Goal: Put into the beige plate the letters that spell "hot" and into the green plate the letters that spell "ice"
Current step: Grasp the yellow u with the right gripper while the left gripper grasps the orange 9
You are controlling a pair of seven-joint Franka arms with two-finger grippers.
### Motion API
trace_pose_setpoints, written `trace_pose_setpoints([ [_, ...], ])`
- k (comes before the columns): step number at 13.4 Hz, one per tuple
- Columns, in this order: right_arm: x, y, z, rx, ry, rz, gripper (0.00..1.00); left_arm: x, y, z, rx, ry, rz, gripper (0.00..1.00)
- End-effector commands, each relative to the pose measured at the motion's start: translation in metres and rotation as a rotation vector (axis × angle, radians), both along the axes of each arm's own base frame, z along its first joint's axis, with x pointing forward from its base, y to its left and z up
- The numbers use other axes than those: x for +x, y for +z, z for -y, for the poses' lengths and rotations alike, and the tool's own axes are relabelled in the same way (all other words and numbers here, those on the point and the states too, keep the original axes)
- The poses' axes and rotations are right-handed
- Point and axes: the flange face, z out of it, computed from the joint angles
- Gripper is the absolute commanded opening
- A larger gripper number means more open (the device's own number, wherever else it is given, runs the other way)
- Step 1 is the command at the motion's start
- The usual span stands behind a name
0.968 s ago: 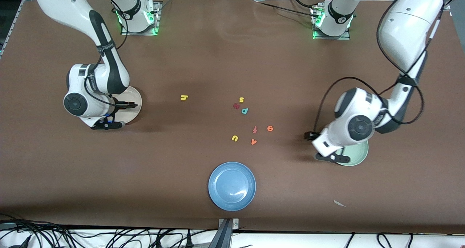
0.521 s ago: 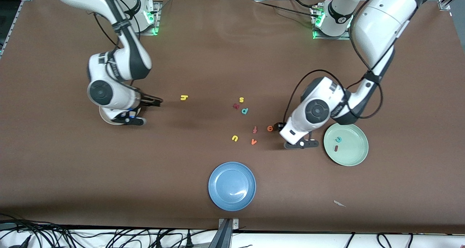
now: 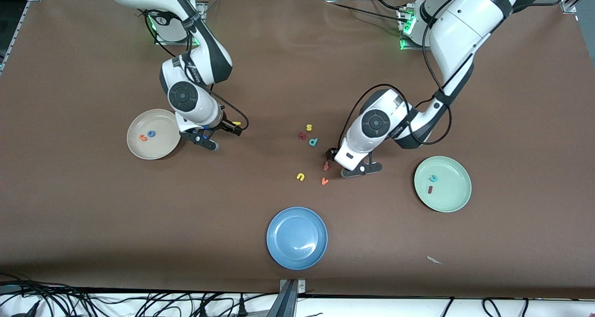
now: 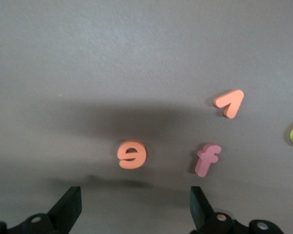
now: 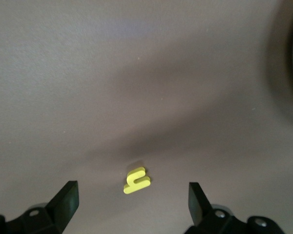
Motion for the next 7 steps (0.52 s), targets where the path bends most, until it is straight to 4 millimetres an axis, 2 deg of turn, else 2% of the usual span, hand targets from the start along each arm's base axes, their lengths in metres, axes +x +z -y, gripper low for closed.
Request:
trace_pose_setpoints([
  [1,-0.027,-0.021,0.004,0.015,-0.014,0.068,0.99,0.000,-0.011,-0.001,0.025,-0.013,0.019,0.94],
  [3,-0.042,-0.034,-0.010,0.020,0.040,0.090,0.99,0.003,-0.013,-0.003,0.033,-0.023,0.028,0.92],
  [5,-0.046,-0.046,-0.012,-0.008,0.093,0.086,0.94,0.006,-0.017,-0.003,0.030,-0.026,0.025,0.88],
  [7,-0.047,-0.049,-0.011,-0.018,0.112,0.086,0.85,0.007,-0.020,-0.002,0.028,-0.028,0.022,0.81],
])
